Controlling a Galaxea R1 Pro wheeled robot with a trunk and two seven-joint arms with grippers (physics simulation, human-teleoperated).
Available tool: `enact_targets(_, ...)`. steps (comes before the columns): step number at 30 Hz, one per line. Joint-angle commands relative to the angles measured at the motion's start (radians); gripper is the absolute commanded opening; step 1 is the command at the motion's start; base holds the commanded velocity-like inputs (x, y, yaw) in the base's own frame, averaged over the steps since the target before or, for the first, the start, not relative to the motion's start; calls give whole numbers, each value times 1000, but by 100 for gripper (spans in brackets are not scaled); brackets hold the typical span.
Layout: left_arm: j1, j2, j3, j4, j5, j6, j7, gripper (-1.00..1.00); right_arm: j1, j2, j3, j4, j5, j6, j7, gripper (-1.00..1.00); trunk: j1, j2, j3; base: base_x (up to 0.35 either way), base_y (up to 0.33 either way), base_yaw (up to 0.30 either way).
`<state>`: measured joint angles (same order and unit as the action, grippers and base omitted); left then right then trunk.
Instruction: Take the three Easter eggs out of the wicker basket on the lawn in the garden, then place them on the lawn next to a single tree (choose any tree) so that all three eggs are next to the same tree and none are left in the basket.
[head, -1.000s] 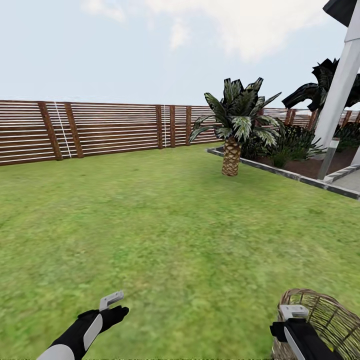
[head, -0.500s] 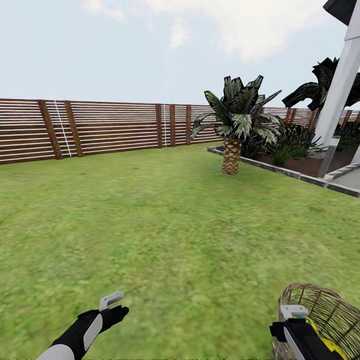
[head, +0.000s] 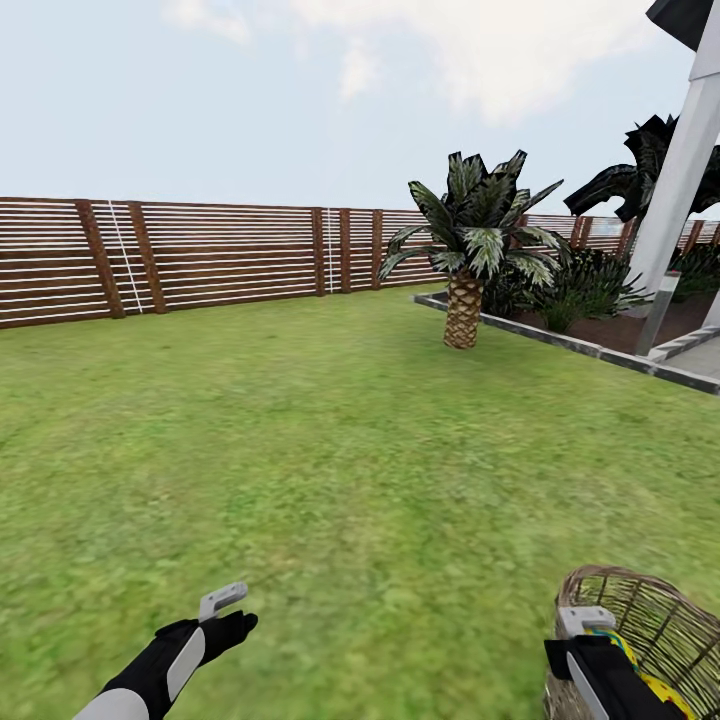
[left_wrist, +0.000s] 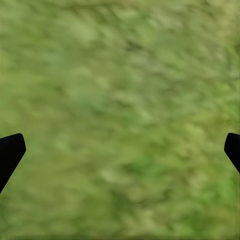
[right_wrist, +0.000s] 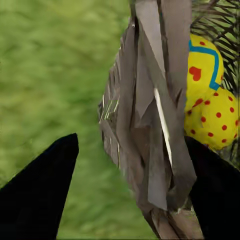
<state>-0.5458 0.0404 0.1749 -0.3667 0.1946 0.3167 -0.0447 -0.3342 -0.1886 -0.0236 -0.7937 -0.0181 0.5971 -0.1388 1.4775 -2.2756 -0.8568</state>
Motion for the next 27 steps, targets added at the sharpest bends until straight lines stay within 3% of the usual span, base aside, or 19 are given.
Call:
enact_targets(1, 0, -1, 7, -1, 3, 7, -4, 100, 0, 1, 3, 2, -6, -17, -4, -100, 0, 0, -1, 0, 0, 0)
enact_targets(27, 0, -1, 8, -1, 5, 8, -4, 100, 0, 3, 4, 10, -3, -20, -4, -100, 0, 0, -1, 0, 0, 0)
